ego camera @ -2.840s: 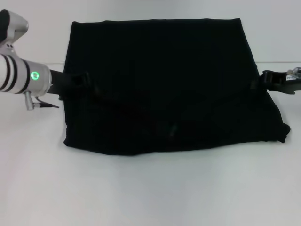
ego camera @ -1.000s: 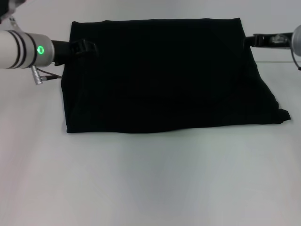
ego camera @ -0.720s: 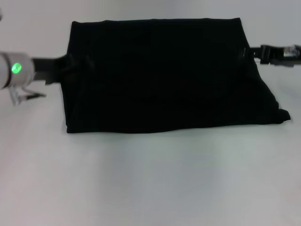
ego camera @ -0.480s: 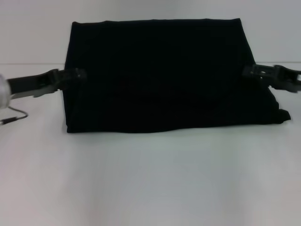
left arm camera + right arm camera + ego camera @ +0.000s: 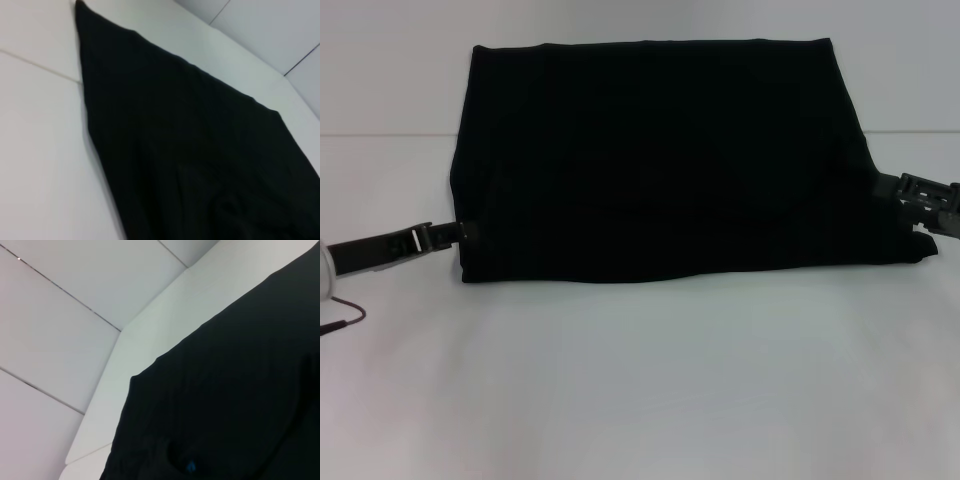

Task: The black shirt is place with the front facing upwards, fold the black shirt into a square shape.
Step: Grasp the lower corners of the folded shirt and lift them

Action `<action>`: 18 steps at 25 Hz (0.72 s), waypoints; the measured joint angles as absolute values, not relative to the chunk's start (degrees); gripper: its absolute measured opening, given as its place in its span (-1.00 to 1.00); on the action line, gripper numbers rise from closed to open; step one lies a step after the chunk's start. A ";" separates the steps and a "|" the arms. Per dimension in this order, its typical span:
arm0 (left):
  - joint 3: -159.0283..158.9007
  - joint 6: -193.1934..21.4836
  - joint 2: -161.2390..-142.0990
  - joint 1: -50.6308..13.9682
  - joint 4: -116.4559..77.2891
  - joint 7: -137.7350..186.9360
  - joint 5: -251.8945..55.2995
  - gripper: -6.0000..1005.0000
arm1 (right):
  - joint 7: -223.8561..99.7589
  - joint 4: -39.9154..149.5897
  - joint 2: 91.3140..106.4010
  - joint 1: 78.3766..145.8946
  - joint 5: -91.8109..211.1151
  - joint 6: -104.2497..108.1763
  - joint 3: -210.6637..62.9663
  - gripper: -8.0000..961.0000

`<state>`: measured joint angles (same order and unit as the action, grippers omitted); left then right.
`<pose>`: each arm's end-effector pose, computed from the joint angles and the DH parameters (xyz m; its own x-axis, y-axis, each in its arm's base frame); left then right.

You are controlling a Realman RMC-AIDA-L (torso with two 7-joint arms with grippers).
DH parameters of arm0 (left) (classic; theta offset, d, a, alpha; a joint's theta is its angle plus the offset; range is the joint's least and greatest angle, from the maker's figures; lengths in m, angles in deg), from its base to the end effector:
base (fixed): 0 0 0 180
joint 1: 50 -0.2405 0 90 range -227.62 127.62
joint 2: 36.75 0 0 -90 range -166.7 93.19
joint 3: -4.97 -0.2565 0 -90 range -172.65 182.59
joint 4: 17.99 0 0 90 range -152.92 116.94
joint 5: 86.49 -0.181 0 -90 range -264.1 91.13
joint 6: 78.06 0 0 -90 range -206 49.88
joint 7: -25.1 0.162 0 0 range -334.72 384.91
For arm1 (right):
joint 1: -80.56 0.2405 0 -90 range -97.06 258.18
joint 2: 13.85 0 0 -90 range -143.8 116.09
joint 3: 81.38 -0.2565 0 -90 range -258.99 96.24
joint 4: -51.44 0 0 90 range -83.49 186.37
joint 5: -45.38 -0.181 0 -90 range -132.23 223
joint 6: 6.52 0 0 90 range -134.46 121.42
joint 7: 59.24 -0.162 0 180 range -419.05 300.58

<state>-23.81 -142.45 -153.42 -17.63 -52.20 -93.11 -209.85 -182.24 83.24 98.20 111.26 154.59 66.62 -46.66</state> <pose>-0.3104 0.3660 0.0179 0.2284 0.7175 0.6580 0.9733 -0.1844 -0.1368 0.2900 0.3630 0.0426 0.1032 -0.7170 -0.6894 -0.9714 -0.2216 0.0851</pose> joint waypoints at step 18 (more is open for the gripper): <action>-31.19 -136.35 -154.21 -16.24 -48.16 -93.29 -209.84 0.01 | -181.75 82.57 98.23 110.86 154.55 65.56 -47.14 0.96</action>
<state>-31.19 -136.35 -154.21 -16.24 -48.16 -93.29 -209.84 -181.75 82.57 98.23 110.86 154.55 65.56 -47.14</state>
